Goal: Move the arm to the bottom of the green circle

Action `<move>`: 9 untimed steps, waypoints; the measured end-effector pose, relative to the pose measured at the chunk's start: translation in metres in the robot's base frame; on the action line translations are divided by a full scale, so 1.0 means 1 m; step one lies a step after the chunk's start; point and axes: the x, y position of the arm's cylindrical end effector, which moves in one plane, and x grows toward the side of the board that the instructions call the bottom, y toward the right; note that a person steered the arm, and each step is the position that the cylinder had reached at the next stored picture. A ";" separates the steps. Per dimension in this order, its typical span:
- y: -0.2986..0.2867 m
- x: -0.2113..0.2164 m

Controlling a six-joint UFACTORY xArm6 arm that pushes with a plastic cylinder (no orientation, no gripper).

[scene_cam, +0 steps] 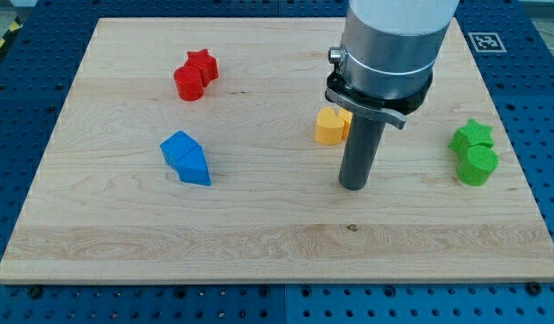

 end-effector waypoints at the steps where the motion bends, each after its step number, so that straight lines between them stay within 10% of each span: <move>1: 0.015 0.000; 9: 0.110 0.015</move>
